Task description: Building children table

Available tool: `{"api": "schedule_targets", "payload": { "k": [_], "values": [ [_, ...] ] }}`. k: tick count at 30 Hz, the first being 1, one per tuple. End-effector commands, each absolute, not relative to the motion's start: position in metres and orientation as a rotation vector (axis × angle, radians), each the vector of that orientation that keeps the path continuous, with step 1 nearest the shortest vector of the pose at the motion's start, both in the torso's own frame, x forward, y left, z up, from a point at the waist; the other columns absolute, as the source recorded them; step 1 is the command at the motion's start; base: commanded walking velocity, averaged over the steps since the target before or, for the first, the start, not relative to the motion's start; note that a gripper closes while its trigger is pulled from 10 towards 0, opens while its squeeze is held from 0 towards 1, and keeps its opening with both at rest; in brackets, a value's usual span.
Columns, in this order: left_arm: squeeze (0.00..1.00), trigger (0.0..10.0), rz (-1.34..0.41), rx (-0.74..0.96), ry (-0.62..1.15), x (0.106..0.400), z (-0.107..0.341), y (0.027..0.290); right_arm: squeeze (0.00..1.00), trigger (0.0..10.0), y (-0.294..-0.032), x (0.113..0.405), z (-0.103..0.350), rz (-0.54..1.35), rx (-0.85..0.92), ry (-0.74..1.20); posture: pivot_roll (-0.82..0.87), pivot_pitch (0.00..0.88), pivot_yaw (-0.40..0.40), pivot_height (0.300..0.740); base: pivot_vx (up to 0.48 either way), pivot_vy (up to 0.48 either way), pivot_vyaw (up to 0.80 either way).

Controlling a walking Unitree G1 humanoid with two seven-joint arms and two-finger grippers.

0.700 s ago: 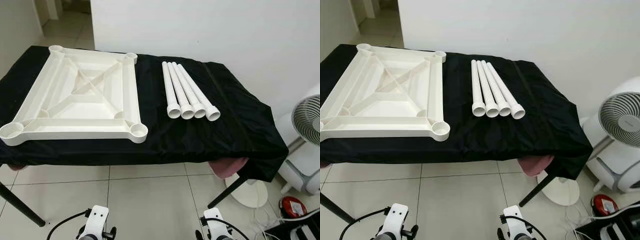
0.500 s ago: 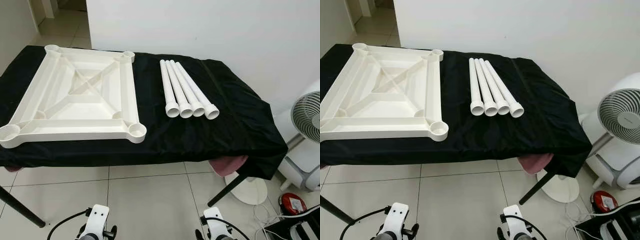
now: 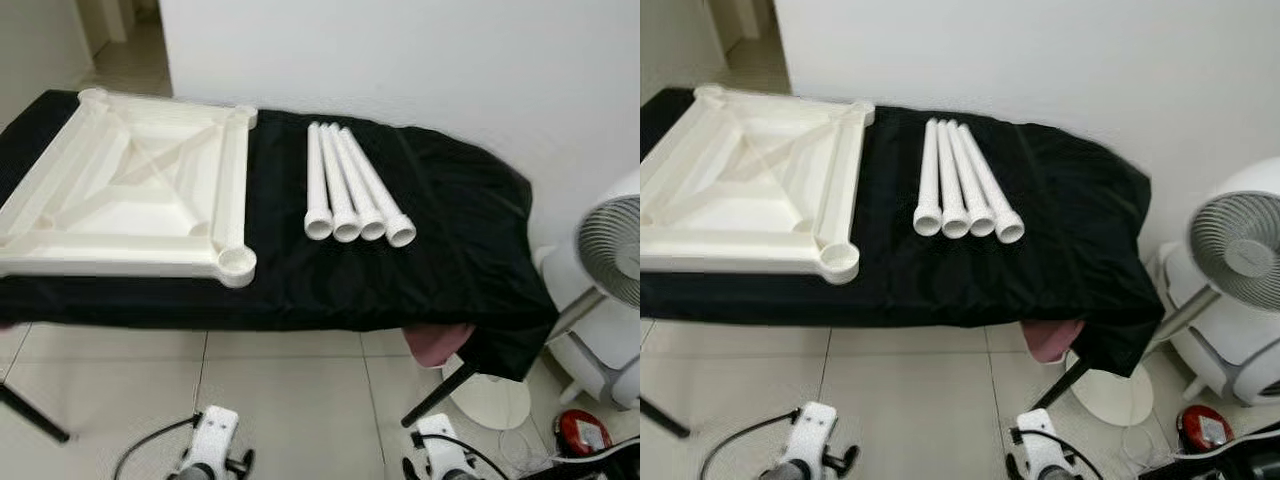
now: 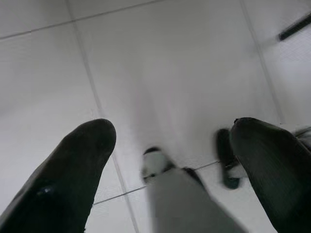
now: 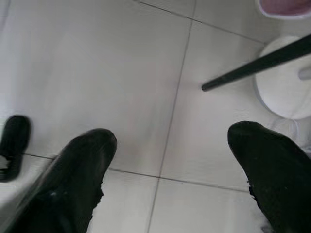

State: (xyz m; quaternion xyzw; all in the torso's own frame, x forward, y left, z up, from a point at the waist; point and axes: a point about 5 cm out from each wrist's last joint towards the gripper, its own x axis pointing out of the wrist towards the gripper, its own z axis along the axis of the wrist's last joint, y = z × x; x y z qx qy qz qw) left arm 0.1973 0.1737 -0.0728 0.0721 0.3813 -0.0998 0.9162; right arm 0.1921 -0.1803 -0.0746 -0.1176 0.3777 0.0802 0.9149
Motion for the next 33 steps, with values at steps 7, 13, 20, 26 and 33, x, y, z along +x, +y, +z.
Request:
{"api": "schedule_targets", "payload": {
  "k": [7, 13, 20, 26, 33],
  "values": [
    [0.00, 10.0, -0.357, 0.186, 0.738, 0.210, -0.067, 0.146, 0.00, 10.0, -0.187, 0.189, -0.075, 0.171, -0.262, 0.785, 0.03, 0.000, -0.087, 0.740, 0.000, 0.000, 0.00],
    [0.06, 10.0, -0.395, 0.181, 0.701, 0.219, -0.061, 0.142, 0.00, 10.0, -0.180, 0.195, -0.072, 0.209, -0.264, 0.751, 0.03, 0.000, -0.077, 0.740, 0.000, 0.000, 0.00],
    [1.00, 10.0, -0.421, 0.196, 0.680, 0.221, -0.058, 0.141, 1.00, 10.0, -0.177, 0.198, -0.071, 0.214, -0.266, 0.735, 0.02, 0.000, -0.073, 0.740, 0.000, 0.000, 0.00],
    [0.00, 10.0, -0.558, 0.288, 0.593, 0.224, -0.052, 0.128, 0.00, 10.0, -0.174, 0.203, -0.066, 0.247, -0.255, 0.692, 0.03, 0.000, -0.079, 0.740, 0.000, 0.000, 0.00],
    [0.00, 10.0, -0.851, 0.124, 0.346, 0.245, -0.012, 0.097, 0.00, 10.0, -0.158, 0.225, -0.040, 0.556, -0.152, 0.508, 0.02, 0.000, -0.075, 0.740, 0.000, 0.000, 0.00]
  ]
}}
